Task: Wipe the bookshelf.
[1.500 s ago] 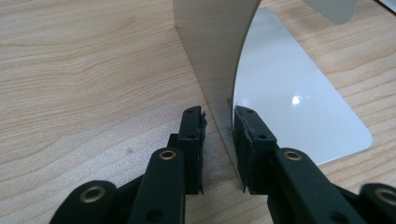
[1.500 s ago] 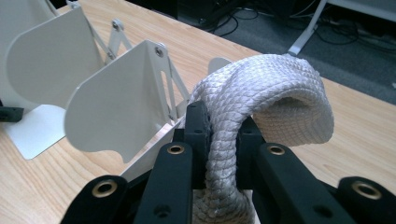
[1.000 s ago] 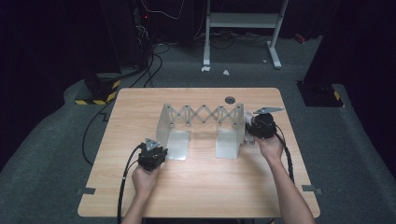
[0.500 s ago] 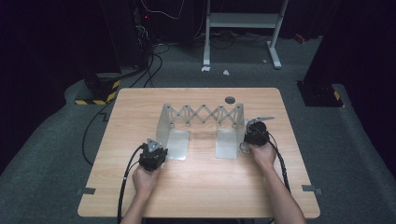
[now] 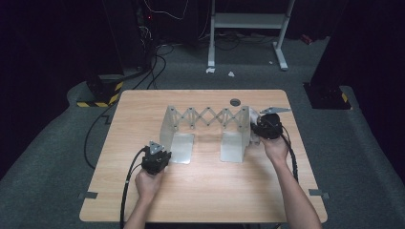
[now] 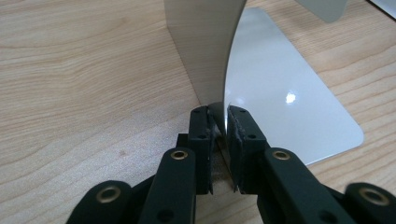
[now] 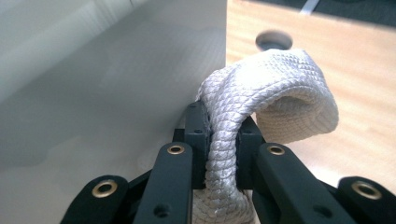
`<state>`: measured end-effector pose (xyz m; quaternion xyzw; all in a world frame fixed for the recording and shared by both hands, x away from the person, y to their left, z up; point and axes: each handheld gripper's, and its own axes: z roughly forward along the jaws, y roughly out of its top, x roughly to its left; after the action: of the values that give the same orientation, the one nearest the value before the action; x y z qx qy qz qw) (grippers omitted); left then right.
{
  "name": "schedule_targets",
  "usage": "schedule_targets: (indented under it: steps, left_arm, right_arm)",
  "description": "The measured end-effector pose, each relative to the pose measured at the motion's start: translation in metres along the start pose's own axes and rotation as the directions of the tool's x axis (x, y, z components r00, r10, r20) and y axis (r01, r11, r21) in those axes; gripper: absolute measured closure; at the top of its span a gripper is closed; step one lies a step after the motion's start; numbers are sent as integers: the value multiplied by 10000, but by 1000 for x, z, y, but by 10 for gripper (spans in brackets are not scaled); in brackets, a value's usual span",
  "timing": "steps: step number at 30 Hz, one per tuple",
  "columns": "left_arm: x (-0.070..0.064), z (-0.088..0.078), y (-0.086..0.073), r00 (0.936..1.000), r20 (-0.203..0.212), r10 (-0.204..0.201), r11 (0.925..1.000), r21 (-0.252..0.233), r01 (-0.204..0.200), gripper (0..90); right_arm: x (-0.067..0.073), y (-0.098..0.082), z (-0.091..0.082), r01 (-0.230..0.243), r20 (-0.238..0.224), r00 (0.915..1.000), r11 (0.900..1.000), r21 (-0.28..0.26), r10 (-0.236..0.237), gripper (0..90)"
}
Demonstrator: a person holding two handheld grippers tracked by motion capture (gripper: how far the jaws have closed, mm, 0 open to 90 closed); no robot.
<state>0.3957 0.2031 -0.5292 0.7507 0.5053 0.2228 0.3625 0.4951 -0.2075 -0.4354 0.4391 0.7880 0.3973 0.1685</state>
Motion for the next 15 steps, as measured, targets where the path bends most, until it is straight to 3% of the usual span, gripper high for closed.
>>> schedule_targets:
  steps: [10, 15]
  left_arm:
    - [2, 0, 0, 9997, 153, -172, 9999, -1, 172, 799]
    - [2, 0, 0, 9998, 140, -145, 9999, -4, 145, 798]
  right_arm:
    - [5, 43, -31, 752, 417, 9965, 9959, -500, -731, 808]
    - [3, 51, -30, 852, 437, 9956, 9952, -485, -831, 808]
